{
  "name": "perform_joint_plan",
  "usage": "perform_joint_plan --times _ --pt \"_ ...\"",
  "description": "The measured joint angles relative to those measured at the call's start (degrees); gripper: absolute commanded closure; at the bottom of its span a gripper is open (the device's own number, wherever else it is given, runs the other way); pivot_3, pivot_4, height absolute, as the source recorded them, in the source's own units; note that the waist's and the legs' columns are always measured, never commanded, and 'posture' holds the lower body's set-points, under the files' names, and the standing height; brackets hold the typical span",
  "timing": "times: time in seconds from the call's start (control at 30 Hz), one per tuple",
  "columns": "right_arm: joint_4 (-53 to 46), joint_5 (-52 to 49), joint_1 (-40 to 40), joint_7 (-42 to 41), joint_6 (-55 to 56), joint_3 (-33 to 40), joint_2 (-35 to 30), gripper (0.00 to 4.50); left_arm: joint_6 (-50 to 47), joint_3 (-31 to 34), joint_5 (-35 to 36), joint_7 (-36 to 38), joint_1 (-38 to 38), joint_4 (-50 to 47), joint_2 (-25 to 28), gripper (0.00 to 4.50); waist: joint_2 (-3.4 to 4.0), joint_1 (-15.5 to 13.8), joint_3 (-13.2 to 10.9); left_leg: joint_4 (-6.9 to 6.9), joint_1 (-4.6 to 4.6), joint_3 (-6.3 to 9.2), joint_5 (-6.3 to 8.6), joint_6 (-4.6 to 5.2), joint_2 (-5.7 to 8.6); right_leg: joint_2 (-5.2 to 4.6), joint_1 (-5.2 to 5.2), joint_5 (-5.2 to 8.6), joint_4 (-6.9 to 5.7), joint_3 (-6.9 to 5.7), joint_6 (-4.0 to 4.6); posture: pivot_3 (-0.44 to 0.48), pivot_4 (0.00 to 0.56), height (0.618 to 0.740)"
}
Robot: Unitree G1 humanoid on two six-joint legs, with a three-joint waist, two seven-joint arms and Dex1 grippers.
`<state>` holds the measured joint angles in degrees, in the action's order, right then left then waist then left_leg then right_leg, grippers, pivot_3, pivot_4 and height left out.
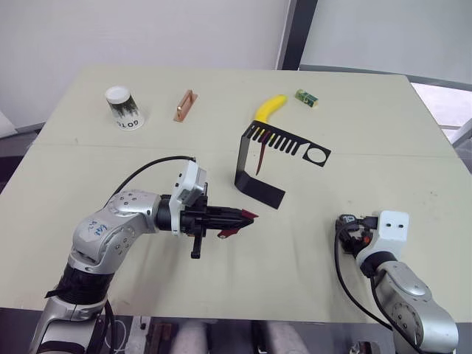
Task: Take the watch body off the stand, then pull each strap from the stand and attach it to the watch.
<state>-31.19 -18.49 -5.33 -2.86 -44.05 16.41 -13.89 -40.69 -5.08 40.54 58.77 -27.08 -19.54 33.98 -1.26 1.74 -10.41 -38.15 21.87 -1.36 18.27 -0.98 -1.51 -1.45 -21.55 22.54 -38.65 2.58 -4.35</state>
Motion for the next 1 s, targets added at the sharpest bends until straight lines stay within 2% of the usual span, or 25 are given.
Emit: perform_joint_plan --times 0.03,0.07,0.23,0.4,0.57,0.63,0.73,0.83,1.0 --pt "0.04 0.04 0.11 0.0 0.0 -0.04 0.01 2.79 0.0 0.0 0.0 0.0 0.0 0.0 -0.02 4.5 0.0 -0.02 0.0 0.0 0.0 0.01 0.0 0.0 0.0 0.0 0.0 0.0 -0.01 0.0 0.0 0.0 0.15 0.74" --pt "0.06 0.16 0.17 0.0 -0.06 -0.06 0.03 2.89 0.0 0.01 0.0 -0.02 0.0 0.0 -0.02 4.5 0.0 -0.04 0.0 0.0 0.0 0.01 0.0 0.0 0.0 0.0 0.0 0.0 -0.01 0.0 0.0 0.0 0.15 0.74" --pt "-0.34 0.75 0.01 -0.18 -0.3 -0.58 -1.04 2.89 0.0 0.04 0.0 -0.08 0.0 0.0 -0.02 4.5 0.0 -0.06 0.0 0.0 0.0 0.0 0.0 0.0 0.0 0.0 0.0 0.0 -0.01 0.0 0.0 0.0 0.15 0.74" --pt "-2.22 -0.71 0.27 -4.62 -4.11 -1.37 -7.68 2.89 0.17 0.27 -0.13 -0.06 0.0 0.0 0.17 4.5 0.01 -0.08 -0.01 0.01 0.0 0.0 0.0 0.0 0.01 0.01 -0.01 0.0 0.0 0.01 0.0 0.0 0.15 0.74" --pt "-3.59 -12.65 8.35 -19.44 -14.64 -0.04 -24.0 2.89 4.69 0.14 -3.93 0.79 -0.81 0.4 1.9 4.5 0.17 0.06 -0.1 0.02 -0.06 -0.08 -0.01 0.05 -0.02 0.06 -0.01 0.0 0.14 0.08 0.01 0.0 0.15 0.74" --pt "-4.1 -18.22 11.74 -24.48 -18.47 -0.21 -27.45 2.89 8.77 -0.44 -7.31 2.16 -1.33 1.19 3.43 4.5 0.16 -0.02 -0.1 0.08 -0.1 -0.06 -0.01 0.05 -0.03 0.08 0.0 0.02 0.19 0.06 0.04 0.0 0.15 0.74" --pt "-2.21 -26.64 18.28 -28.67 -26.05 -0.9 -28.22 2.89 15.53 -2.01 -12.57 4.56 -1.08 2.63 5.16 4.5 0.16 0.05 -0.1 0.06 -0.09 -0.11 -0.01 0.05 -0.02 0.05 0.0 0.02 0.23 0.09 0.05 0.0 0.15 0.74" --pt "0.29 -31.21 23.91 -29.47 -31.4 -2.83 -27.77 2.89 18.64 -2.83 -14.94 5.84 -0.13 2.48 6.03 4.5 0.16 -0.03 -0.1 0.03 -0.06 -0.1 0.01 0.1 -0.02 0.0 0.01 0.02 0.22 0.09 0.05 0.0 0.15 0.74" --pt "6.93 -37.11 32.69 -29.01 -41.4 -6.43 -21.96 2.89 21.53 -3.22 -18.87 5.47 1.36 2.09 7.42 4.5 0.16 -0.01 -0.1 0.0 0.02 -0.07 0.01 0.1 -0.03 0.0 -0.05 0.02 0.04 0.06 0.05 0.0 0.15 0.74"
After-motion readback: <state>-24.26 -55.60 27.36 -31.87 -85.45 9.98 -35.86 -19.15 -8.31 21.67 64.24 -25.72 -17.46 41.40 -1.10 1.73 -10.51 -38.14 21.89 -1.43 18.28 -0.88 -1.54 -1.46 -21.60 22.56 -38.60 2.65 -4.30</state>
